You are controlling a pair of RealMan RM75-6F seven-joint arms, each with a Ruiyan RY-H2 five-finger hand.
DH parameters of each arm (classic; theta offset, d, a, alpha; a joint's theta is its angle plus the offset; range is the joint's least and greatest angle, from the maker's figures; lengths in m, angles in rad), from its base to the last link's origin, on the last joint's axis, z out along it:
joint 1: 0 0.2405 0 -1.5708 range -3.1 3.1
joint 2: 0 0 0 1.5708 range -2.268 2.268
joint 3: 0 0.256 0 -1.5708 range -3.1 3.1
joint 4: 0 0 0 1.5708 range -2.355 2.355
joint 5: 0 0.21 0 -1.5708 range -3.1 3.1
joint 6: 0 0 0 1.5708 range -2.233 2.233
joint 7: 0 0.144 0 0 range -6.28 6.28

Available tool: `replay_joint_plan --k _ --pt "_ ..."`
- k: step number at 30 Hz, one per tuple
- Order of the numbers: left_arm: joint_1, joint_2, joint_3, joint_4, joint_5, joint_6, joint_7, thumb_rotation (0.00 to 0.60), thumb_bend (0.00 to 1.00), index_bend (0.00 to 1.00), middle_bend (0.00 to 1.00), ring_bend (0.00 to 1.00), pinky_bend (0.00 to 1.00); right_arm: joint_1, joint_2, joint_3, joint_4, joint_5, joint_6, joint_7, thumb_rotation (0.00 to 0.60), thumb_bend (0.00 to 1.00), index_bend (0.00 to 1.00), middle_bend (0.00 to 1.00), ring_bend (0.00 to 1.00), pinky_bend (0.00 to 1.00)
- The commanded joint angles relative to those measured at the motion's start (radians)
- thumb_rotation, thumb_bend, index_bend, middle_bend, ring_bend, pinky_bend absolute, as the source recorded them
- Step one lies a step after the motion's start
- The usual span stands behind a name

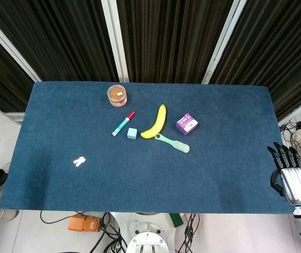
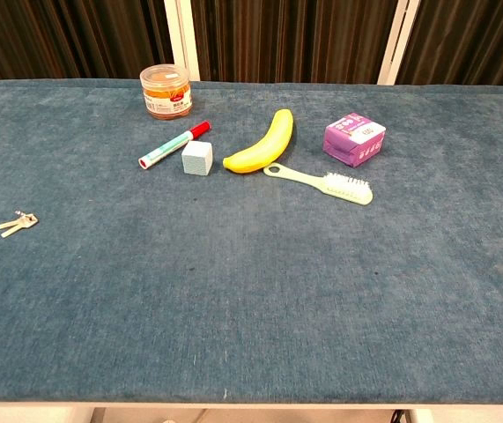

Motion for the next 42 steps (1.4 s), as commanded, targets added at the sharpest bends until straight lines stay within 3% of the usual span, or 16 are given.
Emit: replay_joint_plan --k 1,13,18,22,30,42 --pt "0.000 0.000 0.001 0.000 0.001 -0.004 -0.001 0.600 0.20 0.06 0.08 0.00 0.15 0.000 0.000 -0.001 0.000 -0.001 0.000 -0.001 0.600 1.00 0.14 0.06 0.04 0.00" --pt "-0.003 0.000 0.002 -0.015 0.020 -0.017 -0.020 0.600 0.21 0.08 0.08 0.00 0.15 -0.001 0.001 0.000 -0.002 0.001 0.000 0.002 0.600 1.00 0.14 0.06 0.04 0.00" --pt "-0.048 -0.022 0.027 -0.051 0.139 -0.053 -0.078 0.600 0.21 0.15 0.08 0.00 0.15 0.000 0.000 0.000 -0.005 0.002 -0.003 -0.002 0.600 1.00 0.14 0.06 0.04 0.00" --pt "-0.118 -0.049 0.029 -0.072 0.175 -0.151 -0.051 0.600 0.21 0.16 0.08 0.00 0.15 0.000 0.000 -0.001 -0.006 0.002 -0.005 -0.003 0.600 1.00 0.14 0.06 0.04 0.00" --pt "-0.225 -0.138 -0.004 -0.068 0.114 -0.312 -0.004 0.600 0.17 0.19 0.08 0.00 0.15 0.002 0.003 -0.003 -0.006 0.004 -0.013 0.004 0.600 1.00 0.14 0.06 0.04 0.00" --pt "-0.310 -0.230 -0.045 -0.014 0.024 -0.406 0.070 0.600 0.17 0.31 0.08 0.00 0.15 0.004 0.000 -0.004 -0.010 0.001 -0.015 -0.003 0.600 1.00 0.14 0.06 0.04 0.00"
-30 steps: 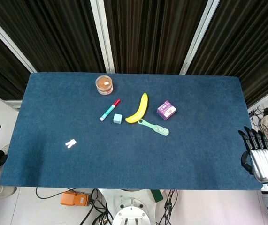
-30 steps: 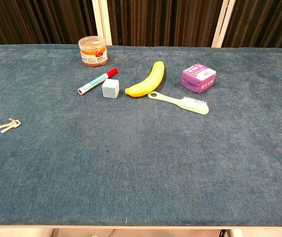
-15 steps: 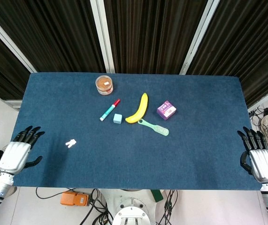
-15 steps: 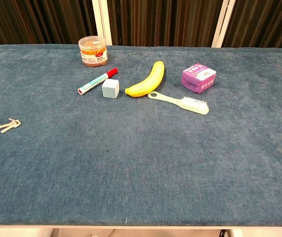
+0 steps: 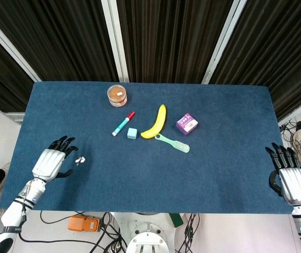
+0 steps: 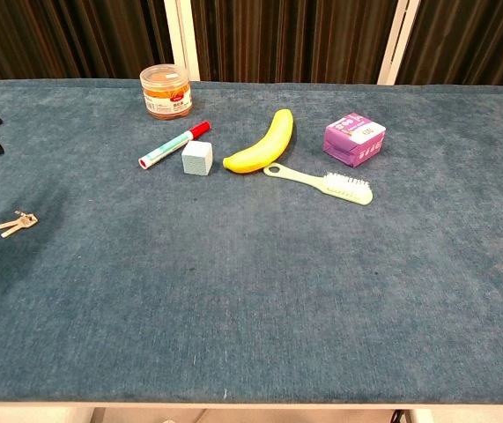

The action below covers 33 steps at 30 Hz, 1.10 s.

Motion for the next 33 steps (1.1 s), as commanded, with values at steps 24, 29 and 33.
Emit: replay_joint_plan --k 24,29,33 --pt "-0.087 -0.140 0.009 0.162 -0.097 -0.107 -0.004 0.600 0.31 0.31 0.08 0.00 0.15 0.000 0.001 0.002 0.002 0.005 -0.001 0.007 0.600 1.00 0.14 0.06 0.04 0.00" --pt "-0.090 -0.155 0.015 0.195 -0.091 -0.104 -0.031 0.600 0.32 0.31 0.08 0.00 0.15 0.001 0.001 0.002 0.001 0.005 -0.002 0.006 0.600 1.00 0.14 0.06 0.04 0.00" --pt "-0.084 -0.161 0.023 0.224 -0.094 -0.102 -0.056 0.600 0.35 0.33 0.08 0.00 0.15 0.001 0.002 0.002 0.001 0.006 -0.003 0.007 0.600 1.00 0.14 0.06 0.04 0.00"
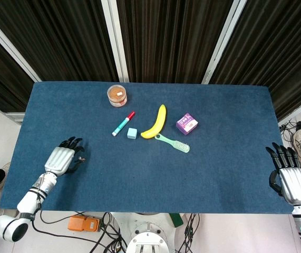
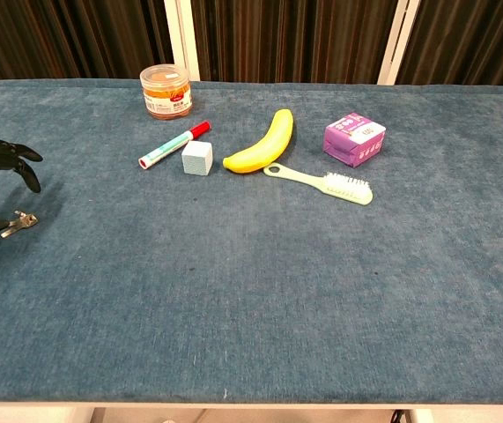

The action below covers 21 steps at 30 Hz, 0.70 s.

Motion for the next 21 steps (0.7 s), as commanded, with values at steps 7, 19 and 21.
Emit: replay_joint_plan --k 7,19,21 --pt "0.005 -0.013 0.014 0.033 0.004 0.008 -0.028 0.600 0.37 0.36 0.08 0.00 0.15 0.001 -0.002 -0.001 -0.002 0.000 -0.003 -0.005 0.600 1.00 0.14 0.06 0.04 0.00" --pt "-0.013 -0.039 0.011 0.048 -0.006 -0.006 -0.017 0.600 0.38 0.38 0.08 0.00 0.15 0.001 -0.001 0.000 -0.002 0.003 -0.004 -0.003 0.600 1.00 0.14 0.06 0.04 0.00" --pt "-0.016 -0.043 0.010 0.049 -0.009 -0.010 -0.014 0.600 0.38 0.38 0.08 0.00 0.15 0.001 -0.001 0.000 -0.002 0.004 -0.004 -0.002 0.600 1.00 0.14 0.06 0.04 0.00"
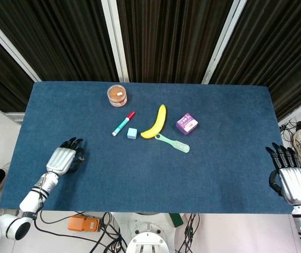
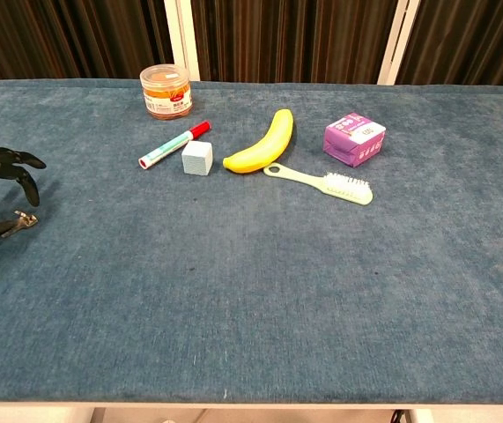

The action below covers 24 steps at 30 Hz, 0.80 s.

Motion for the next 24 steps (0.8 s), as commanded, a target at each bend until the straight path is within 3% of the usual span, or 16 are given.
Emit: replay_joint_plan --k 1,24 --pt "-0.004 -0.005 -0.001 0.001 -0.003 -0.004 0.003 0.600 0.38 0.38 0.08 0.00 0.15 0.000 0.000 0.001 0.000 0.001 0.000 0.002 0.600 1.00 0.14 0.06 0.04 0.00" --pt "-0.015 -0.015 -0.003 0.036 -0.024 -0.015 -0.022 0.600 0.44 0.45 0.11 0.00 0.15 0.001 0.001 -0.001 -0.002 0.004 -0.006 0.000 0.600 1.00 0.14 0.06 0.04 0.00"
